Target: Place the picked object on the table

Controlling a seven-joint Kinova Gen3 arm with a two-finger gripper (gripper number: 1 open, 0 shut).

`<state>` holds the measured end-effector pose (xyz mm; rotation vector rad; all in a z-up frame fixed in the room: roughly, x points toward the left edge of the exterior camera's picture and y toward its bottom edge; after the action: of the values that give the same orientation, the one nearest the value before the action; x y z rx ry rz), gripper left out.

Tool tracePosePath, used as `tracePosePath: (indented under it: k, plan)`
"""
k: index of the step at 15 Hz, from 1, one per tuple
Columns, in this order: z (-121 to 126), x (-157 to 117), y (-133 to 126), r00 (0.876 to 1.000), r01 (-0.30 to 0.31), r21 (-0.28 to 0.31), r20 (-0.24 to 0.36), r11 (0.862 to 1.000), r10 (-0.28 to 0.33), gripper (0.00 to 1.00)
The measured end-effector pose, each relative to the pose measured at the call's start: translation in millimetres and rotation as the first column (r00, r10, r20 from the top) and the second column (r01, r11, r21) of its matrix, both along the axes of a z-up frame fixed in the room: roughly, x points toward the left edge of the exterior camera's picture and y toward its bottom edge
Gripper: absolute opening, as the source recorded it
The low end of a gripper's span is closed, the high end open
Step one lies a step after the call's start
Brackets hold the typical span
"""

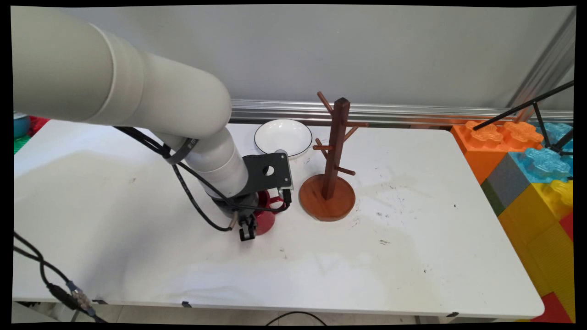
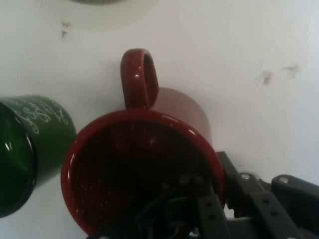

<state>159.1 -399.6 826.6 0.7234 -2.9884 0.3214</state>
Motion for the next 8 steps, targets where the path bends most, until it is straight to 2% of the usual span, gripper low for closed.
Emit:
tracePosePath:
  k: [1, 2, 8]
  plan:
    - [-1.1, -0.6, -1.1, 1.000, -0.001, -0.001, -0.001, 1.000, 0.001, 0.00]
    - [-2.2, -1.2, -2.4, 1.000, -0.003, -0.003, -0.002, 1.000, 0.003, 1.00]
    - [-1.1, -3.5, -7.4, 1.000, 0.004, -0.012, -0.024, 1.000, -0.004, 1.00]
